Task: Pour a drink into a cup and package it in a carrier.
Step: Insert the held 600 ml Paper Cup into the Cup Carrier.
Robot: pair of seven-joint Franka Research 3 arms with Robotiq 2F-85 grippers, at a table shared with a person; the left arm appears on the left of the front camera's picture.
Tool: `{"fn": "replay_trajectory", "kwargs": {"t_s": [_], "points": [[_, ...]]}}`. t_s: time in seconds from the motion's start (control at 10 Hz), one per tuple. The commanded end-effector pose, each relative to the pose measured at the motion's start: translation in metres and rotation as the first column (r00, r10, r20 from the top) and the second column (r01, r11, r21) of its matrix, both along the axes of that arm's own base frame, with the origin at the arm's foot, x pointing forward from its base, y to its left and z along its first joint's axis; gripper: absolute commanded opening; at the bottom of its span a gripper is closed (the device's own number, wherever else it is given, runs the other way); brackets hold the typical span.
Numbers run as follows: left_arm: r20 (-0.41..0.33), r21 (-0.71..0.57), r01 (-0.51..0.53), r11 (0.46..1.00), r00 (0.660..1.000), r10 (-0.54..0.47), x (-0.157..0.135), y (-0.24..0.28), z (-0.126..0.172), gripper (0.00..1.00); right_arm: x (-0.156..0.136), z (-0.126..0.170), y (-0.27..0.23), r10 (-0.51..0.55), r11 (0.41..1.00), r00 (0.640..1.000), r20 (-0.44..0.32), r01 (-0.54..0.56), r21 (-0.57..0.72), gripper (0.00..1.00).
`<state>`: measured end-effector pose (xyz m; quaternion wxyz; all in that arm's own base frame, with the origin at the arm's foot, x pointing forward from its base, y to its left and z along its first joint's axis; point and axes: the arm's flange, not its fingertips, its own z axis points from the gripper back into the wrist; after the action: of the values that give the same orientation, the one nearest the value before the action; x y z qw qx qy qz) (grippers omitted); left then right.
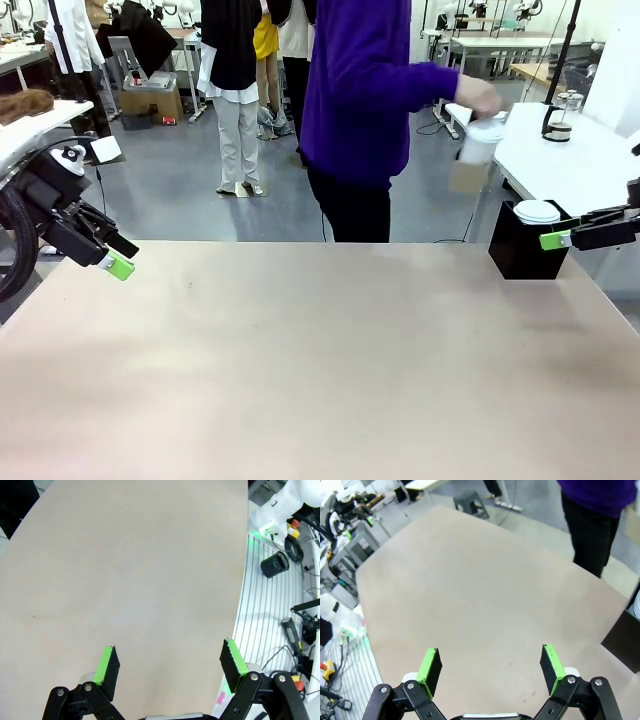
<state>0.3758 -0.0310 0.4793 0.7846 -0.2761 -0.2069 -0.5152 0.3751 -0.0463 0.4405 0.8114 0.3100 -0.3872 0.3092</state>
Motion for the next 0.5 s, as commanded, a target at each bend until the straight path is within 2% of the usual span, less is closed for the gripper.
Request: {"fn": "replay_trajectory", "kwargs": {"t_s": [0.0,0.4], "points": [[0.007,-0.006,0.001,1.000,1.000,-0.001,-0.0010,0.0006,0.0006,1.00,-0.0014,0.0013,-0.0003,0.005,1.000,1.000,-0.002,-0.004,0.017,1.00],[0.007,-0.006,0.001,1.000,1.000,-0.001,-0.0010,0.0006,0.0006,1.00,-0.0014,0.0013,-0.0003,0.005,1.000,1.000,-0.002,-0.004,0.017,1.00]]}}
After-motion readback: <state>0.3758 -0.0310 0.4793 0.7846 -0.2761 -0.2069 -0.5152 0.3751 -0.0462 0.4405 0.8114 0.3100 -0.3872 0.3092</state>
